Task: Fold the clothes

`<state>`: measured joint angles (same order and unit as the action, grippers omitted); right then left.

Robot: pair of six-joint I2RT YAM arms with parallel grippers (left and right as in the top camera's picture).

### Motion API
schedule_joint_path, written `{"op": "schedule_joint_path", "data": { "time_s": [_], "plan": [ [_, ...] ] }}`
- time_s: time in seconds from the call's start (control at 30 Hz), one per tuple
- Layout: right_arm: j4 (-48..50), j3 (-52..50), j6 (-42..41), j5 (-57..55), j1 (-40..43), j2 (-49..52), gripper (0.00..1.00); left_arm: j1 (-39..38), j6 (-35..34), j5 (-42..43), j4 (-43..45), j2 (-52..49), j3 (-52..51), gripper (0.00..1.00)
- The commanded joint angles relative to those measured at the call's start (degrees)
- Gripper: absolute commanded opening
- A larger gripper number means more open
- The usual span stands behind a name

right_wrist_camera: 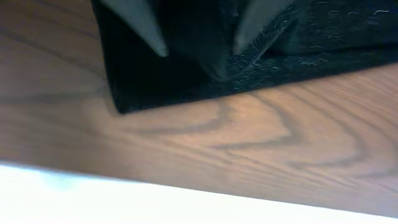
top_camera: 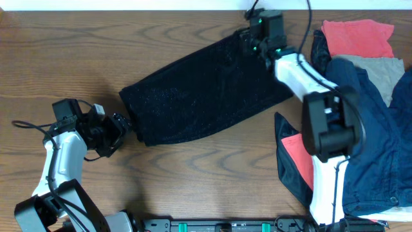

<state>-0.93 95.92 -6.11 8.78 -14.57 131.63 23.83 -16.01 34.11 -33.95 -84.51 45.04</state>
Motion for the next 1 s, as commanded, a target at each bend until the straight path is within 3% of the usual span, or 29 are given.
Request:
{"op": "schedule_joint_path", "data": {
  "time_s": [0.0,0.03,0.1,0.17,0.37,0.57,0.77,0.97],
  "plan": [
    [0.96,0.46,-2.62,-3.06,0.02,0.55,0.53,-0.17,1.01,-0.46,-1.03,0.66,-0.2,0.84],
    [0.61,0.46,-2.6,-3.23,0.35,0.07,0.66,-0.17,1.01,-0.44,-1.18,0.66,-0.2,0.86],
    [-1.01,0.46,-2.6,-3.21,1.18,-1.49,0.74,-0.17,1.01,-0.46,-1.16,0.66,-0.2,0.9],
    [-3.87,0.46,-2.58,-3.21,2.43,-4.33,0.99,-0.17,1.81,-0.39,-1.11,0.66,-0.2,0.93],
    [-13.46,0.46,-2.62,-1.53,6.32,-13.97,0.99,-0.17,6.47,-0.02,-1.11,0.66,-0.2,1.0],
    [-31.36,0.46,-2.62,4.37,8.13,-21.68,0.99,-0.24,8.41,0.02,1.6,0.61,-0.2,0.98],
    [-46.47,0.44,-2.62,4.37,7.91,-22.58,0.99,-4.07,9.66,-0.39,7.61,-0.9,-0.2,0.98],
    [-52.02,0.39,-2.62,4.9,7.19,-22.58,0.99,-9.68,9.97,-4.83,16.24,-5.33,-0.2,0.98]
  ]
}}
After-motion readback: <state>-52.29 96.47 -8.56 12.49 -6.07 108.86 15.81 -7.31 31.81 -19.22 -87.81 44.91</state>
